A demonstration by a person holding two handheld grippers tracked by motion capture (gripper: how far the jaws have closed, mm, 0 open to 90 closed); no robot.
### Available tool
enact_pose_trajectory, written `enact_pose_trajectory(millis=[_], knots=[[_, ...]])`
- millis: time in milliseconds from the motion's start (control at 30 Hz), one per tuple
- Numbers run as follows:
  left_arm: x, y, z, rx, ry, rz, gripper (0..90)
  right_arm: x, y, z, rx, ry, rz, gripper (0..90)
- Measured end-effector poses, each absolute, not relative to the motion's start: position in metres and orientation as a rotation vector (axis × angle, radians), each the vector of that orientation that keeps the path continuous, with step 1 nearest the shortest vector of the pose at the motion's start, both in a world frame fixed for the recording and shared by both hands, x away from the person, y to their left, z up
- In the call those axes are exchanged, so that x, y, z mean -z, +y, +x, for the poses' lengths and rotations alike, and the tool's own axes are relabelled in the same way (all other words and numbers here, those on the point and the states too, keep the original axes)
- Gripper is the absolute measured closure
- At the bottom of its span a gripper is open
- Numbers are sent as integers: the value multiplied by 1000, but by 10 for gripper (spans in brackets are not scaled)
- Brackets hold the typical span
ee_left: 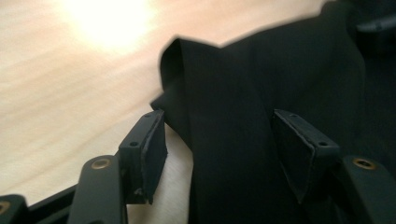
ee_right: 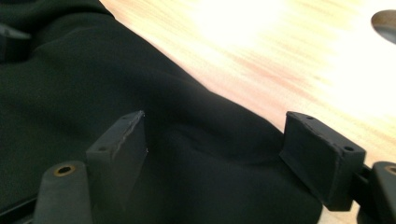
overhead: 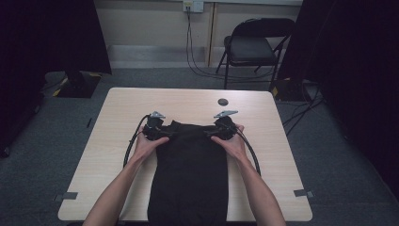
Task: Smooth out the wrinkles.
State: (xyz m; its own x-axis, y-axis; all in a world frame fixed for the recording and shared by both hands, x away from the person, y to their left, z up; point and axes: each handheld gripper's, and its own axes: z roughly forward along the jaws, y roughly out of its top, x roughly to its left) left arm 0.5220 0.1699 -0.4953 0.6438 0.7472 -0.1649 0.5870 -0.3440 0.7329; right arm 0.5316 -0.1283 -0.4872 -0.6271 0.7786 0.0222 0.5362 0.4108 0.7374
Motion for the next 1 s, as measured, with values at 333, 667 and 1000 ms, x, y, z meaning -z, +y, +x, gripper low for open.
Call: enact_pose_trajectory(millis=[333,667,1000], knots=[[496,157,515,-307,956,2121,428,500,-135,527,-1034,2345,1155,215],[492,164,509,-187,973,2070,800,492,-126,517,-1081,2434,1124,758],[426,171,520,-375,938,1920,817,428,-118,532,-1160,2262,1078,794]])
